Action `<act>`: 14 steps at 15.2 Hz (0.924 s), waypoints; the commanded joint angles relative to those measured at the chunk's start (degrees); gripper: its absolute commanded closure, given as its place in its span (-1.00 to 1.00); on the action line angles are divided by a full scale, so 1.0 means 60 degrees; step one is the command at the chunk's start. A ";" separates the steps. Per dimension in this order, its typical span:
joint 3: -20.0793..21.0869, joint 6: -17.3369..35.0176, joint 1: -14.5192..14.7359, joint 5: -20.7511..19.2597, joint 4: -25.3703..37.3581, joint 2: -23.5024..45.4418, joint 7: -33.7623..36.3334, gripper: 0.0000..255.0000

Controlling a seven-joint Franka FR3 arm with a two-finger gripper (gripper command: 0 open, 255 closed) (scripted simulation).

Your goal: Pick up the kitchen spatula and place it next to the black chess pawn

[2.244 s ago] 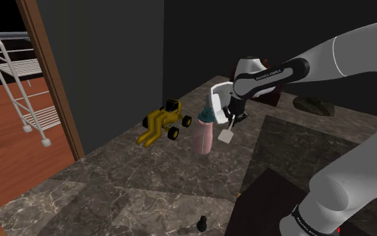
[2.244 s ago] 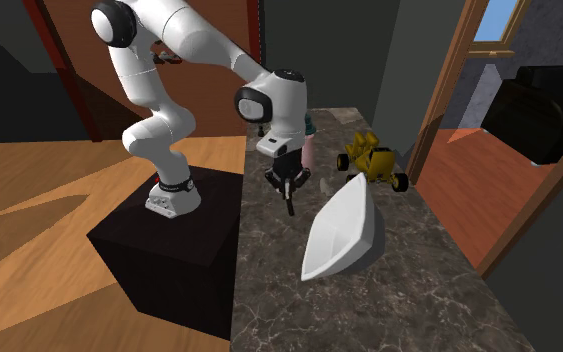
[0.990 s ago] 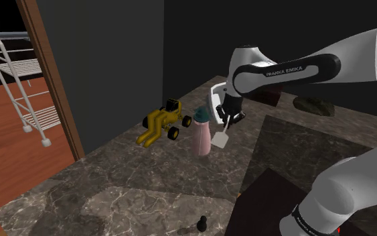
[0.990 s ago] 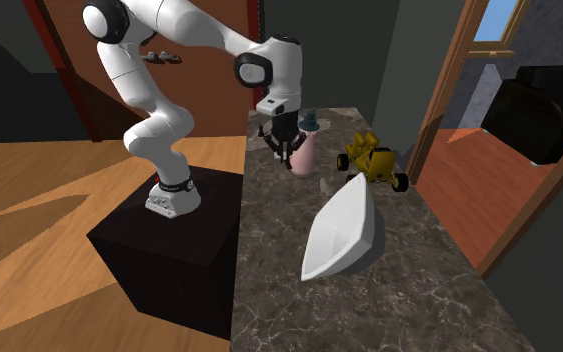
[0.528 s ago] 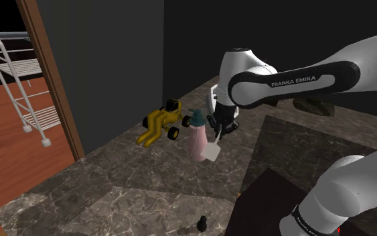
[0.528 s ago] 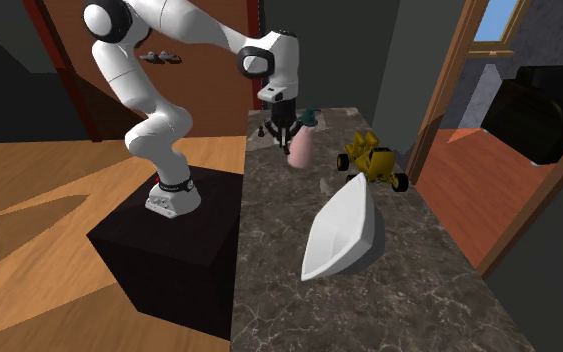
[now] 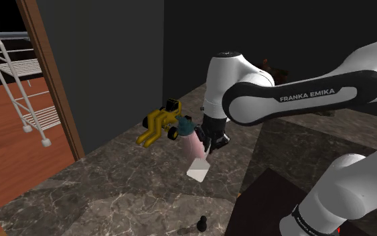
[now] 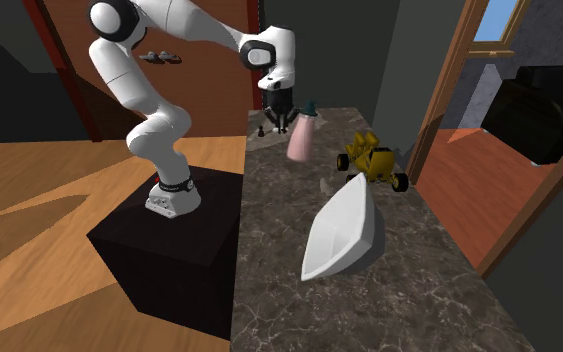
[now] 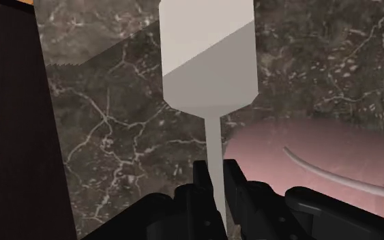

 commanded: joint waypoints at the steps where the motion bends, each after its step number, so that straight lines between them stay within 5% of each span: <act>1: 0.0373 -0.0062 0.0155 0.0101 0.0194 0.0108 0.0509 1.00; 14: 0.1183 0.1468 0.0186 0.0043 -0.0500 0.0959 0.1263 1.00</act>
